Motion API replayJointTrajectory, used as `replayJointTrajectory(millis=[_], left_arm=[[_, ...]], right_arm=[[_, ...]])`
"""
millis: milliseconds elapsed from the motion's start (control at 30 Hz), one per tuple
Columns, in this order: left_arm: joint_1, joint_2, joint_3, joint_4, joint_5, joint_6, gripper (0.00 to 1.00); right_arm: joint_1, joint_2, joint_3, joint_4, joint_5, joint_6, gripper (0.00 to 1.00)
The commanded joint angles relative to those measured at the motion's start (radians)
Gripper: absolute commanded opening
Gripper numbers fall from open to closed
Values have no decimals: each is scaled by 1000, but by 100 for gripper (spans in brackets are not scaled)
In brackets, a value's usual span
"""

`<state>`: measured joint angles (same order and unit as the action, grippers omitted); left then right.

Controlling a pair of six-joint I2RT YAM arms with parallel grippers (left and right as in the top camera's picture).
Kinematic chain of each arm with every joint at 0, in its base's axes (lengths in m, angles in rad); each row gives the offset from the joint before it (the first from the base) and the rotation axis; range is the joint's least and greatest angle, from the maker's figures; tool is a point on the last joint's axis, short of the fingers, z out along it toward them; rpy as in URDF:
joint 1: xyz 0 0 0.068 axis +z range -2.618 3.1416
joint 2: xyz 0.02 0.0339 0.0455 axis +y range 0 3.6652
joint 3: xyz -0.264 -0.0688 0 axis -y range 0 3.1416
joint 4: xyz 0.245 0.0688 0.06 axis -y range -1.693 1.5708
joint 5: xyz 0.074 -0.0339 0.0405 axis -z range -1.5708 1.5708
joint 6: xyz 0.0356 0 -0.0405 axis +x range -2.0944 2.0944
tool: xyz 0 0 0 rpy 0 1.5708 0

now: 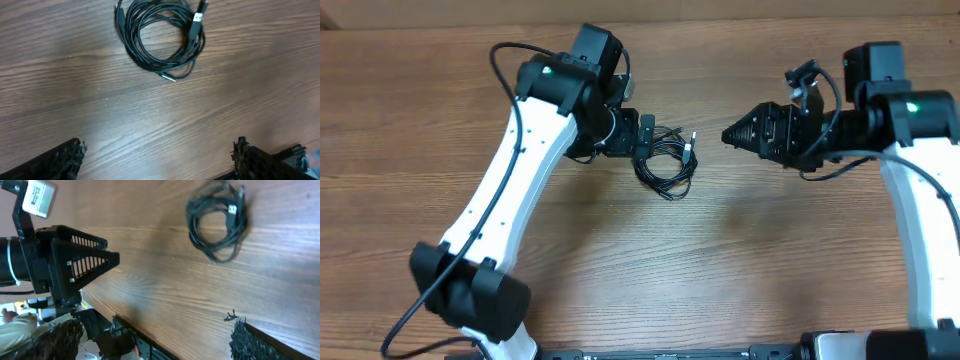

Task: Untangle cables
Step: 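Bring the right gripper toward the cable coil beside the left gripper, then lower the left gripper and pinch a black cable end from the coil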

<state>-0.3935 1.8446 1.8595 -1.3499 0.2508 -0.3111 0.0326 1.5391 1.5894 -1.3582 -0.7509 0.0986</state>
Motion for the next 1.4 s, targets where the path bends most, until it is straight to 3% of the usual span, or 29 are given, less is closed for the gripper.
replayJointTrajectory(millis=[0, 200, 300, 367, 467, 567, 667, 767, 1000, 1100, 1167, 1233, 1367], left_arm=[[-9, 84, 15, 13, 15, 15, 93], [-12, 209, 15, 29, 18, 7, 89], [-12, 264, 15, 51, 17, -21, 77], [-13, 298, 15, 68, 18, -47, 76], [-14, 344, 15, 77, 24, -73, 71], [-14, 379, 15, 101, 24, -75, 66], [-16, 410, 15, 127, 25, -105, 52], [-19, 432, 15, 138, 27, -113, 50], [-20, 443, 15, 182, 27, -120, 43], [-20, 443, 15, 192, 27, -128, 26], [-20, 443, 15, 193, 27, -141, 21], [-21, 443, 15, 196, 26, -143, 22], [-21, 443, 15, 195, 6, -142, 40]], right_arm=[[29, 41, 17, -8, 10, 13, 96], [101, 63, -32, -7, 17, 13, 96], [144, 63, -48, -4, 49, 10, 96], [171, 63, -53, 0, 64, 10, 96], [203, 63, -58, 12, 75, 10, 85], [229, 63, -59, 22, 77, 10, 84], [251, 63, -59, 37, 77, 10, 87], [270, 63, -59, 48, 77, 10, 95], [293, 63, -59, 57, 78, 10, 100], [294, 63, -59, 59, 77, 10, 100], [294, 63, -59, 60, 78, 10, 100], [294, 63, -59, 61, 78, 10, 100], [294, 63, -59, 63, 78, 10, 100]])
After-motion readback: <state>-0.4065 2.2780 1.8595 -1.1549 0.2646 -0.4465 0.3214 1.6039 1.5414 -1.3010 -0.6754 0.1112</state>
